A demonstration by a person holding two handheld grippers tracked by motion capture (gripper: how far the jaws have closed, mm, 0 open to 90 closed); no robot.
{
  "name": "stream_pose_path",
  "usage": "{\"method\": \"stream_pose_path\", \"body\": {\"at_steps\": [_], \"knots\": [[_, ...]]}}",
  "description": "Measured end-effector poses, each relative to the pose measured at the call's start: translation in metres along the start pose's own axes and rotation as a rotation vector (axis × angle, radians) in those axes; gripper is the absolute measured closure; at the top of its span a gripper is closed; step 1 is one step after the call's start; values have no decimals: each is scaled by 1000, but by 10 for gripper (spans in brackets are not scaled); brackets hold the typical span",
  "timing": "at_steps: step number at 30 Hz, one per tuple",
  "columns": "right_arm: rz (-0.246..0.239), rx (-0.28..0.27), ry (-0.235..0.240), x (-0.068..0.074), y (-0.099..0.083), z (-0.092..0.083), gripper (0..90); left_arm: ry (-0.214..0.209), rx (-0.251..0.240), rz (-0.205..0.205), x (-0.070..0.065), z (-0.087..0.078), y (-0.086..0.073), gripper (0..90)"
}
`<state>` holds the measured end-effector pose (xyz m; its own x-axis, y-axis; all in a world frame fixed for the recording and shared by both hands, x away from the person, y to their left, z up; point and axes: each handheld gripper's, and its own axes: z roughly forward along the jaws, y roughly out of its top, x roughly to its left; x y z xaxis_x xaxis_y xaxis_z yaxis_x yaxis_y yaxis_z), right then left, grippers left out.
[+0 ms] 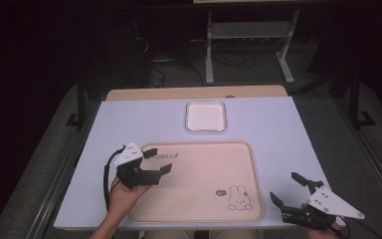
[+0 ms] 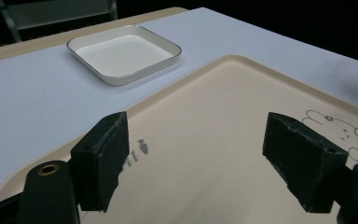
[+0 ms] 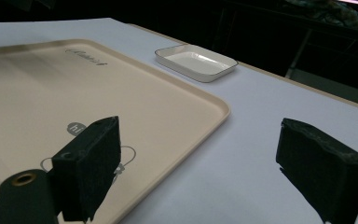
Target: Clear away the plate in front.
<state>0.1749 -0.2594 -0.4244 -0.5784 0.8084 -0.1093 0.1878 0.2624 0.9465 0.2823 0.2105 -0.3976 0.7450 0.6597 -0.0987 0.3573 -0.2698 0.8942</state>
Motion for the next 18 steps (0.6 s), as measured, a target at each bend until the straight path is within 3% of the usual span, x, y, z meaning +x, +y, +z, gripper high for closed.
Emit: {"method": "stream_pose_path", "body": {"at_steps": [2,5,6,18], "knots": [[-1,0,0,0,0,0,129,-27,9,-15,2,2,2,260],[-1,0,1,0,0,0,129,-26,15,-20,3,4,4,258],[0,0,0,0,0,0,129,-4,13,-10,3,6,6,251],[2,-4,0,0,0,0,129,36,48,2,11,22,24,246]]}}
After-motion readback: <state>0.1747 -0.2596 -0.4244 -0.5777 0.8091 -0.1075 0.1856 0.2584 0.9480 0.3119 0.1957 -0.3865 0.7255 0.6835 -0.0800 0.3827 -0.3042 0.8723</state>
